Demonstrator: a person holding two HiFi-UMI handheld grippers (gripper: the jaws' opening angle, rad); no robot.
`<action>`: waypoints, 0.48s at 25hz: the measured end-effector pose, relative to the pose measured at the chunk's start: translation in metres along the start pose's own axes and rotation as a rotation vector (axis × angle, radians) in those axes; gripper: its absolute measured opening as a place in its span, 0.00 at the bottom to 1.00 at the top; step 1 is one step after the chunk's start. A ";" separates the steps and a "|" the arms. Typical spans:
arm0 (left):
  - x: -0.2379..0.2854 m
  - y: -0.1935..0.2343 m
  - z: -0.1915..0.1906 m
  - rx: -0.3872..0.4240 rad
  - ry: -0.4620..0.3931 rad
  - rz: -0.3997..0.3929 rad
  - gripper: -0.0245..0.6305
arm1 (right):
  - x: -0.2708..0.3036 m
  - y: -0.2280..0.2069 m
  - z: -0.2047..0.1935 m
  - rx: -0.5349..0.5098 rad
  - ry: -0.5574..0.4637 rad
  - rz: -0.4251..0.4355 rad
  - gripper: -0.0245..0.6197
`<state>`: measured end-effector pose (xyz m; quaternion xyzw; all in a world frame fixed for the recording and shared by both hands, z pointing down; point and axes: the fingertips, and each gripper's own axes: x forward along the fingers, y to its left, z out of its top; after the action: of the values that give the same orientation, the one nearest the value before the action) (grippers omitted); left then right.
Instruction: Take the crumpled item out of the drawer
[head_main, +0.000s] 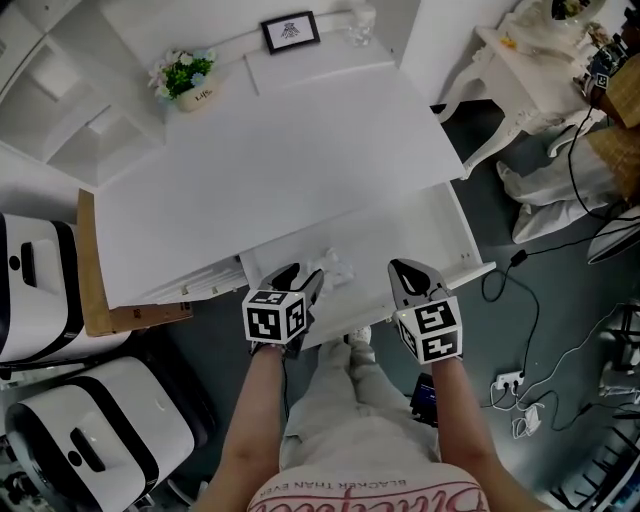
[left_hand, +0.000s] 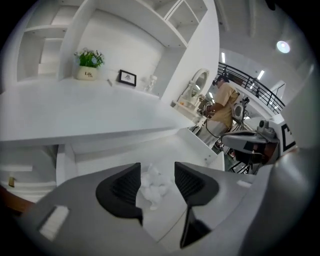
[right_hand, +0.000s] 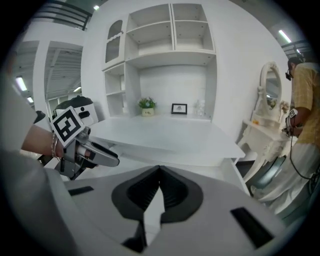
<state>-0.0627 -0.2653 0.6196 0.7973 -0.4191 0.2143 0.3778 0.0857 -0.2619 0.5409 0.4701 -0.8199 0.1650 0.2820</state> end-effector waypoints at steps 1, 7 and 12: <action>0.006 0.002 -0.006 -0.005 0.027 0.004 0.37 | 0.003 0.001 -0.003 0.002 0.008 0.006 0.05; 0.039 0.020 -0.035 -0.044 0.150 0.020 0.37 | 0.011 0.006 -0.015 0.012 0.041 0.030 0.05; 0.061 0.037 -0.049 -0.050 0.216 0.051 0.37 | 0.014 0.005 -0.022 0.003 0.068 0.038 0.05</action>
<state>-0.0605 -0.2711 0.7055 0.7489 -0.4013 0.2980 0.4352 0.0829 -0.2571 0.5662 0.4489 -0.8185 0.1875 0.3056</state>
